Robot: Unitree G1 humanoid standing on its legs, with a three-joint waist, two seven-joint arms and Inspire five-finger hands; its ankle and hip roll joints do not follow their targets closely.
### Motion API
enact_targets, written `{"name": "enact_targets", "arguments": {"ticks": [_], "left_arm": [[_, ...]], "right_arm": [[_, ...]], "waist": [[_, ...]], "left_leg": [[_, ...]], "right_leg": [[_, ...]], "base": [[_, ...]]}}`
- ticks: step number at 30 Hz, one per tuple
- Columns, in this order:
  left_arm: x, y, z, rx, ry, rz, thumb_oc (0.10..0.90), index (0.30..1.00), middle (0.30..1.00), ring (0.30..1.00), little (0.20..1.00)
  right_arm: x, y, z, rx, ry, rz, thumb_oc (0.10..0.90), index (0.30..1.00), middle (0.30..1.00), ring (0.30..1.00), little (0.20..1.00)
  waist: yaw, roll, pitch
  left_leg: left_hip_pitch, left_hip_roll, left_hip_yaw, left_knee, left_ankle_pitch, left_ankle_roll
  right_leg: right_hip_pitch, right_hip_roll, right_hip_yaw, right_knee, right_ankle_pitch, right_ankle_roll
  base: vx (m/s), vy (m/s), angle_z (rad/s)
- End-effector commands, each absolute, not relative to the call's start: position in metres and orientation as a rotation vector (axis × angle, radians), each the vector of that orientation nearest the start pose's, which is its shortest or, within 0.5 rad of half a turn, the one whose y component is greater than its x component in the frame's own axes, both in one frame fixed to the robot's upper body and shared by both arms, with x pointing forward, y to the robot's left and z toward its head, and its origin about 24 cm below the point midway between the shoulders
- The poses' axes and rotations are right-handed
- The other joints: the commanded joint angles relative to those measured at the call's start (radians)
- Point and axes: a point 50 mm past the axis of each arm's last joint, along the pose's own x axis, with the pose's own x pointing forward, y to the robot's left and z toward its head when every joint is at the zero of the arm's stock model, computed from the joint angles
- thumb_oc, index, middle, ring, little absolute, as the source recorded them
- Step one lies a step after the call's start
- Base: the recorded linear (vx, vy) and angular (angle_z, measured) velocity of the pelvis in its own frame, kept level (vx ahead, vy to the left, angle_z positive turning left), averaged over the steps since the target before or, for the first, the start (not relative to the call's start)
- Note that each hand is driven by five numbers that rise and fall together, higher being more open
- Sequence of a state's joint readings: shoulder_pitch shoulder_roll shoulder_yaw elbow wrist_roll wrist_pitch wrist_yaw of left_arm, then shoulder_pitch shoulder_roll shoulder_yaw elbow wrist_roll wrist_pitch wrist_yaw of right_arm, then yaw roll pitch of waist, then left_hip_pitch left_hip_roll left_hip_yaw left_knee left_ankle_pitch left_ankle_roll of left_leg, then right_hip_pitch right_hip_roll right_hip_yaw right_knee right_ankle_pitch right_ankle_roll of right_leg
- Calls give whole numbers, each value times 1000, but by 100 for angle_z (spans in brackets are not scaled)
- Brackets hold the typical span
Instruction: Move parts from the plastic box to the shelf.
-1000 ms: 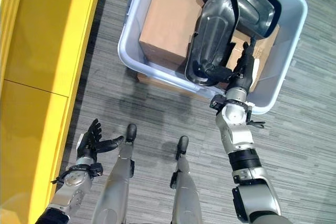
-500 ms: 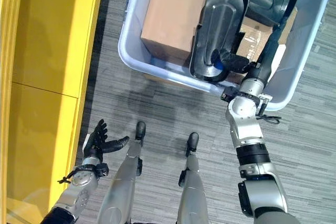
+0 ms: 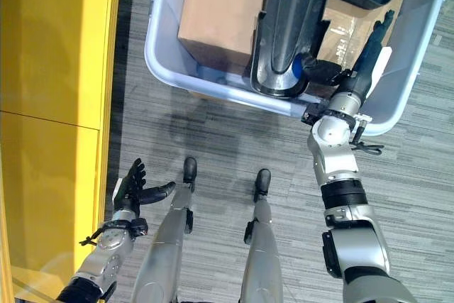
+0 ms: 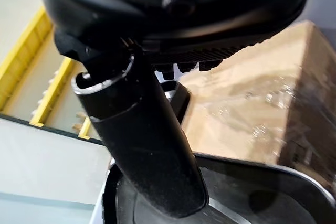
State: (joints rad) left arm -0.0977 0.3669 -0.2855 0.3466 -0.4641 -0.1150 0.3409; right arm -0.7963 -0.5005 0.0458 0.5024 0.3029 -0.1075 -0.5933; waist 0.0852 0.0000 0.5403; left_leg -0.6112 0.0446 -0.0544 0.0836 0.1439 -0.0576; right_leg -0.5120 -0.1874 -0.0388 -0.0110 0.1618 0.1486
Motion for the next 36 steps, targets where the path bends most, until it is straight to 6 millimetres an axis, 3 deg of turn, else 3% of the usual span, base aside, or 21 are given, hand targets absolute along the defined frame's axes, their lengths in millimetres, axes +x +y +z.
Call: {"name": "enact_targets", "arguments": {"ticks": [1, 25, 26, 27, 28, 36], "left_arm": [[254, 197, 2, -29, 150, 215, 900, 1000, 1000, 1000, 1000], [254, 187, 1, -67, 147, 176, 900, 1000, 1000, 1000, 1000], [254, 187, 1, -67, 147, 176, 900, 1000, 1000, 1000, 1000], [254, 187, 1, -68, 149, 175, 900, 1000, 1000, 1000, 1000], [256, 185, 1, -72, 146, 168, 900, 1000, 1000, 1000, 1000], [256, 184, 0, -71, 155, 167, 900, 1000, 1000, 1000, 1000]], "right_arm": [[353, -257, 280, -5, -716, -599, 900, 1000, 1000, 1000, 1000], [383, -265, 282, 60, -557, -501, 900, 1000, 1000, 1000, 1000], [383, -265, 282, 60, -557, -501, 867, 953, 953, 953, 953], [383, -266, 282, 65, -556, -503, 612, 596, 596, 596, 596], [383, -265, 281, 70, -558, -493, 400, 300, 300, 300, 300], [382, -264, 271, 47, -547, -495, 400, 300, 300, 300, 300]], "waist": [[-15, 28, -20], [21, 72, -20], [21, 72, -20], [22, 73, -20], [26, 76, -20], [27, 75, -20]], "left_leg": [[-12, -11, -47, 42, -34, 33], [-69, -23, -50, 37, -29, 32], [-69, -23, -50, 37, -29, 32], [-70, -23, -51, 37, -29, 32], [-78, -23, -54, 36, -22, 33], [-61, -27, -59, 36, -29, 34]], "right_leg": [[51, 5, -36, 178, -170, -28], [-27, 3, -46, 222, -182, -30], [-27, 3, -46, 222, -182, -30], [-28, 3, -46, 222, -183, -31], [-32, 3, -52, 220, -177, -31], [-18, 1, -52, 227, -185, -31]], "base": [[0, 0, 0], [0, 0, 0], [0, 0, 0], [0, 0, 0], [0, 0, 0], [0, 0, 0]]}}
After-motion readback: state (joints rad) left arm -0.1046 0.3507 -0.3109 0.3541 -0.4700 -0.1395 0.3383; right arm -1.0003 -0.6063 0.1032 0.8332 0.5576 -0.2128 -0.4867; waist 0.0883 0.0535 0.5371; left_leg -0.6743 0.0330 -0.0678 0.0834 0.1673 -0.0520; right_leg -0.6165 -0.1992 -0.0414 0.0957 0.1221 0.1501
